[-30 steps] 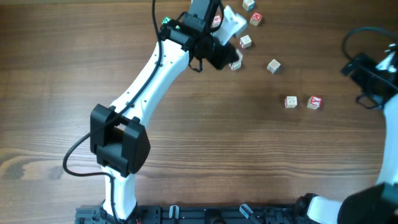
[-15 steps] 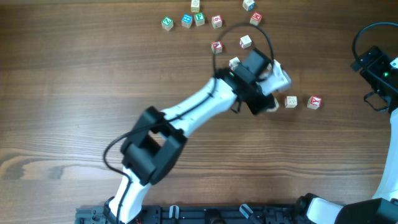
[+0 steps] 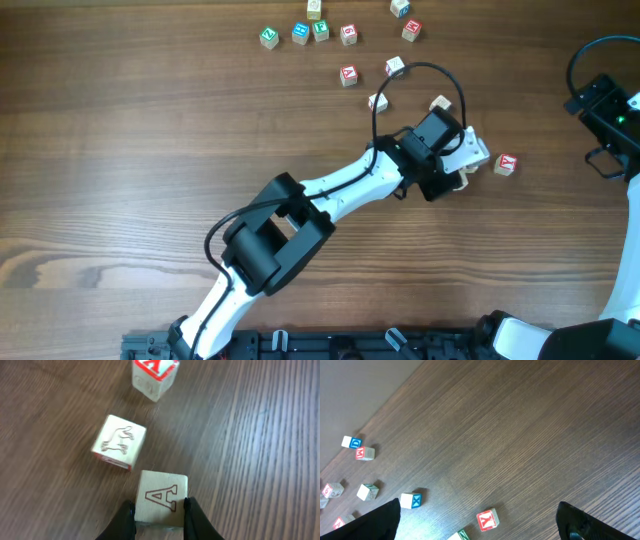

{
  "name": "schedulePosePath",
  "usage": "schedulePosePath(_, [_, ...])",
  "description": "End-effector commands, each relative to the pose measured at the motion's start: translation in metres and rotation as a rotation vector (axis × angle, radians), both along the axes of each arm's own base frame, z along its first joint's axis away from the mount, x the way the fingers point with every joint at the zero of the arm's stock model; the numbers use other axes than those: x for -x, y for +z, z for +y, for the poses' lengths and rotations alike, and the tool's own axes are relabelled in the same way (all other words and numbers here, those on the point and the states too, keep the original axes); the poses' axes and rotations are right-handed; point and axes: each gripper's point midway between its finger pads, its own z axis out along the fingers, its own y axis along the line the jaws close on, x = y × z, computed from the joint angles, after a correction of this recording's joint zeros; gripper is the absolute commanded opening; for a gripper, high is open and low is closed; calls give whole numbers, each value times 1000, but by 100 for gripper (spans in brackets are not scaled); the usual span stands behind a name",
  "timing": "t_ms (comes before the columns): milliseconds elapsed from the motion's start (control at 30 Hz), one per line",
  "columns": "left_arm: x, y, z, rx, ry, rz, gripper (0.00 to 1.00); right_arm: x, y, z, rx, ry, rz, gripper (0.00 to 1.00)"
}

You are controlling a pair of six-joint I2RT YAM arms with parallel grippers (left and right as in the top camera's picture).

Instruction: Form a circle

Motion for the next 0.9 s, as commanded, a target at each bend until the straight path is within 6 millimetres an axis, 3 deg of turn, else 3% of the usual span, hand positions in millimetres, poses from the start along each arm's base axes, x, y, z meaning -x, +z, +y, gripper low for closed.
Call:
schedulePosePath(0, [7,-9,-4,-8,-8,8,7,-3,2,1,-12,1,-9,100])
schedulePosePath(267, [18,-2,-19,49,-56,9,13,-3,1,1,-14,1,-6,100])
schedulePosePath(467, [18,-4,-19,45,-56,12,31,-2,0,2,-17,1,-1,100])
schedulePosePath(867, [18,-4,-19,46,-56,12,55,0,-1,3,-21,1,7,100])
